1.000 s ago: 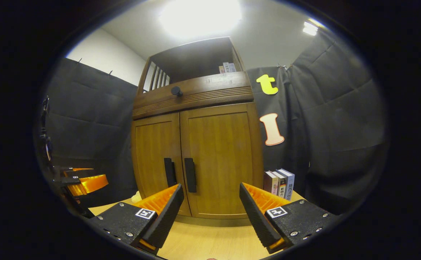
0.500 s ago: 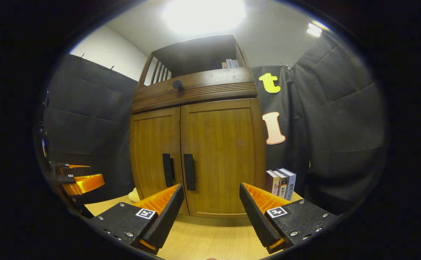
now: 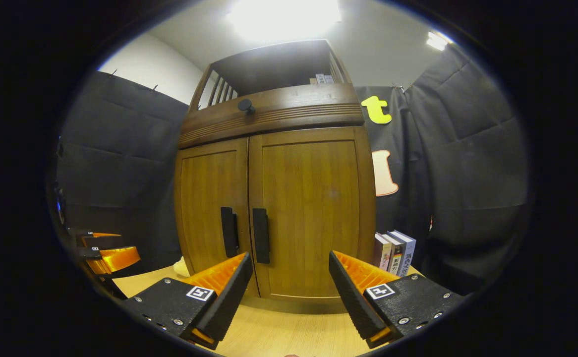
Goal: Open the right door of the double-door shoe cabinet with the right hand, and open the left door with the left hand.
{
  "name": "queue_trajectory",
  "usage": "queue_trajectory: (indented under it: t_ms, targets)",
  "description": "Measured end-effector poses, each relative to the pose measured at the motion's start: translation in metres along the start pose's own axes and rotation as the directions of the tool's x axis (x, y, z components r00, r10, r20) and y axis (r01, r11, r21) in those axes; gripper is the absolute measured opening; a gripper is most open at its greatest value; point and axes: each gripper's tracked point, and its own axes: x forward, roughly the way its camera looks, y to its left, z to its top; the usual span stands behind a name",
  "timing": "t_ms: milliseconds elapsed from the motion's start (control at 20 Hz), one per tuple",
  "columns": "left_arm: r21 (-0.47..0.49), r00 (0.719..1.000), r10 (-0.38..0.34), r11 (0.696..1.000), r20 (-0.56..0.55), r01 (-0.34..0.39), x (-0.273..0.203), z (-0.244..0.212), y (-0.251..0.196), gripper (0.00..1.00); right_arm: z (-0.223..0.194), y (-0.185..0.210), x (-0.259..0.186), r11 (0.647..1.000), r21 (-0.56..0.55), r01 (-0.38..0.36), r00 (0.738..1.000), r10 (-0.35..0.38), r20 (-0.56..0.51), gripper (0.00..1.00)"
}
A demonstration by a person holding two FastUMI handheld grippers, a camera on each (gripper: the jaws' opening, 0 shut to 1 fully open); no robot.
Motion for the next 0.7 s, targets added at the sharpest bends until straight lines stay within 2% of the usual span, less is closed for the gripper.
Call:
queue_trajectory:
  t_ms: [350, 550, 700]
  targets:
    - [-0.048, 0.999, 0.044, 0.998, 0.005, -0.043, 0.005, -0.018, 0.020, 1.00, -0.012, 0.031, 0.055, 0.996, 0.023, -0.083, 0.996, 0.084, -0.038, 0.95]
    - [-0.073, 0.998, 0.057, 0.996, -0.026, -0.059, 0.012, -0.027, 0.033, 1.00, -0.021, 0.043, 0.081, 0.997, -0.002, -0.074, 0.996, 0.074, -0.051, 0.94]
    - [-0.096, 0.998, 0.044, 0.994, -0.053, -0.049, 0.035, -0.037, 0.051, 1.00, -0.026, 0.052, 0.096, 0.997, -0.007, -0.077, 0.995, 0.076, -0.060, 0.95]
